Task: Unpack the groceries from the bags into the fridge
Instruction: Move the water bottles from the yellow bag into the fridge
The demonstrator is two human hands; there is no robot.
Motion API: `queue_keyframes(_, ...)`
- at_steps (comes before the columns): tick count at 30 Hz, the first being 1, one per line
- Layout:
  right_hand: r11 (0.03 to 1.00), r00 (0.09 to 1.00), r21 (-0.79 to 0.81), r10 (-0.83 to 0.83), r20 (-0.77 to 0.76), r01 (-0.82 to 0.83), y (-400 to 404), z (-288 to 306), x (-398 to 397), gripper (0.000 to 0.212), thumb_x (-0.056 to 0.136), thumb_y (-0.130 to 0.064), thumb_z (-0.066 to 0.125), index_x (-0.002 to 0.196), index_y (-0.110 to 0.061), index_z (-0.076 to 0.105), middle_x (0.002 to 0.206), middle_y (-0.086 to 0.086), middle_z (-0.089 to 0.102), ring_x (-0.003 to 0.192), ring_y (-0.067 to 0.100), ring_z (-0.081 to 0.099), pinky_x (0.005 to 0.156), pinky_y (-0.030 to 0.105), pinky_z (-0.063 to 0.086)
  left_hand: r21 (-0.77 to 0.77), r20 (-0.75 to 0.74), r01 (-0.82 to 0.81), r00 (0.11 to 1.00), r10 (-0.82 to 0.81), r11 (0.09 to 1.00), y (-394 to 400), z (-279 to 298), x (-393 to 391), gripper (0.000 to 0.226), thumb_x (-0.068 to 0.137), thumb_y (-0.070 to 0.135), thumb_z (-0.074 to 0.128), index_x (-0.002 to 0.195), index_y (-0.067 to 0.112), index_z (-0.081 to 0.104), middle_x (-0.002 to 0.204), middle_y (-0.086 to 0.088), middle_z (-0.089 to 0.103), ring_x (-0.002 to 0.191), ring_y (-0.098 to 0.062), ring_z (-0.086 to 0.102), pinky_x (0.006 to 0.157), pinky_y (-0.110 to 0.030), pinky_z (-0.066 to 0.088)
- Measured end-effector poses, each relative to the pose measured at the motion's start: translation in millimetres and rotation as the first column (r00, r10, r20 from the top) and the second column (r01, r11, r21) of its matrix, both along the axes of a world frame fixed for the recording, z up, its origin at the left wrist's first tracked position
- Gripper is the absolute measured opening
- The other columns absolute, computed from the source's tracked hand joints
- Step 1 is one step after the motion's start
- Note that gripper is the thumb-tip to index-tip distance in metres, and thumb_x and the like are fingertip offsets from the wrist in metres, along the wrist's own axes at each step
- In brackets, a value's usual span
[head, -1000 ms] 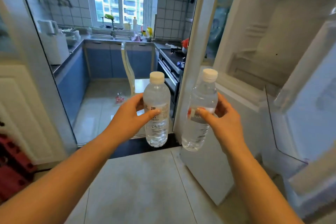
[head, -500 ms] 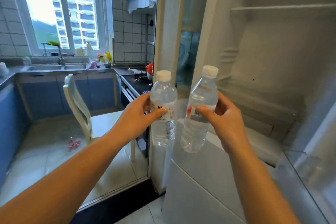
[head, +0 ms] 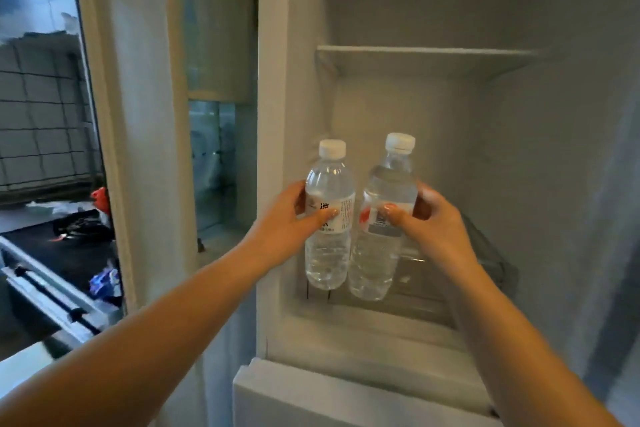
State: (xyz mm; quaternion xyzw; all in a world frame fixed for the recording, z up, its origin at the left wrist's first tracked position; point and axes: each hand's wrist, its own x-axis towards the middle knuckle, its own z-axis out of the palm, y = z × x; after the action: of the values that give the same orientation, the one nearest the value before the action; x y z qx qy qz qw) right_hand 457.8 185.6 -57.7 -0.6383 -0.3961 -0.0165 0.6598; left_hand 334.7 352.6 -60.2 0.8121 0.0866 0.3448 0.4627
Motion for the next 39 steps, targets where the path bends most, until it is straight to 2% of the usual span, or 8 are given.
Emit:
queue_keyframes(5,0.994,0.994,0.026,-0.109,0.014,0.108,25,24,54,0.028,0.077,-0.006,0.072,0.092,-0.028,0.064,0.083,-0.013,0.071,0.074,-0.003,0.066,0.061,0.010,0.048,-0.019,0.054,0.032,0.998,-0.031,0.999,42,14,82,0.052,0.070,0.055,0.069,0.113,0.029,0.057,0.110,0.009,0.066,0.104,-0.012,0.062,0.094,-0.045,0.049)
queue_keyframes(10,0.986,0.986,-0.009,-0.168,0.010,0.168,44,31,109,0.023,0.077,-0.016,0.074,0.096,-0.025,0.065,0.089,-0.004,0.072,0.083,0.011,0.069,0.071,0.028,0.055,-0.015,0.049,0.052,0.997,-0.051,0.999,61,24,145,0.034,0.083,0.027,0.069,0.115,0.021,0.058,0.110,0.008,0.066,0.101,-0.011,0.062,0.094,-0.039,0.049)
queue_keyframes(13,0.987,0.987,-0.008,-0.161,-0.024,0.161,56,31,138,0.025,0.079,-0.014,0.072,0.102,-0.018,0.064,0.087,-0.004,0.071,0.072,0.002,0.067,0.060,0.017,0.053,0.009,0.043,0.044,0.998,-0.044,0.999,69,22,177,0.038,0.083,0.028,0.069,0.119,0.020,0.057,0.111,0.008,0.065,0.103,-0.011,0.061,0.092,-0.035,0.049)
queue_keyframes(16,0.989,0.988,0.003,-0.145,-0.048,0.146,67,31,163,0.027,0.080,-0.012,0.071,0.102,-0.023,0.060,0.084,-0.010,0.066,0.062,-0.007,0.063,0.050,0.009,0.045,-0.004,0.032,0.035,0.999,-0.035,0.999,74,19,203,0.036,0.083,0.025,0.069,0.118,0.018,0.059,0.110,0.007,0.065,0.104,-0.013,0.062,0.091,-0.033,0.049)
queue_keyframes(22,0.992,0.991,-0.023,-0.125,-0.045,0.124,87,22,200,0.030,0.080,-0.010,0.071,0.103,-0.023,0.058,0.086,-0.010,0.065,0.073,0.000,0.062,0.055,0.010,0.049,-0.007,-0.011,-0.019,1.000,0.019,1.000,84,3,241,0.035,0.082,0.028,0.070,0.113,0.016,0.061,0.108,0.001,0.068,0.100,-0.015,0.064,0.091,-0.044,0.050)
queue_keyframes(32,0.995,0.992,-0.026,-0.100,-0.073,0.099,107,1,228,0.034,0.078,-0.015,0.073,0.105,-0.030,0.059,0.094,-0.011,0.067,0.087,0.008,0.065,0.073,0.025,0.054,-0.001,-0.055,-0.079,0.995,0.079,0.997,95,-8,264,0.041,0.083,0.033,0.069,0.119,0.016,0.057,0.112,0.002,0.065,0.101,-0.015,0.061,0.091,-0.038,0.050)
queue_keyframes(36,0.993,0.994,-0.057,-0.106,-0.018,0.105,109,-5,230,0.045,0.081,-0.020,0.071,0.123,-0.023,0.054,0.106,-0.011,0.063,0.091,0.002,0.061,0.069,0.016,0.049,0.005,-0.076,-0.067,0.995,0.068,0.998,95,-7,266,0.044,0.084,0.034,0.067,0.123,0.017,0.054,0.116,0.002,0.063,0.105,-0.017,0.060,0.091,-0.036,0.049)
queue_keyframes(39,0.977,0.994,-0.184,-0.109,0.010,0.109,104,-8,228,0.053,0.082,-0.025,0.070,0.129,-0.023,0.047,0.111,-0.012,0.057,0.097,0.004,0.057,0.068,0.014,0.045,-0.030,-0.066,-0.038,0.997,0.036,0.999,90,-10,262,0.046,0.086,0.028,0.065,0.128,0.018,0.047,0.121,0.003,0.060,0.109,-0.017,0.057,0.093,-0.035,0.047)
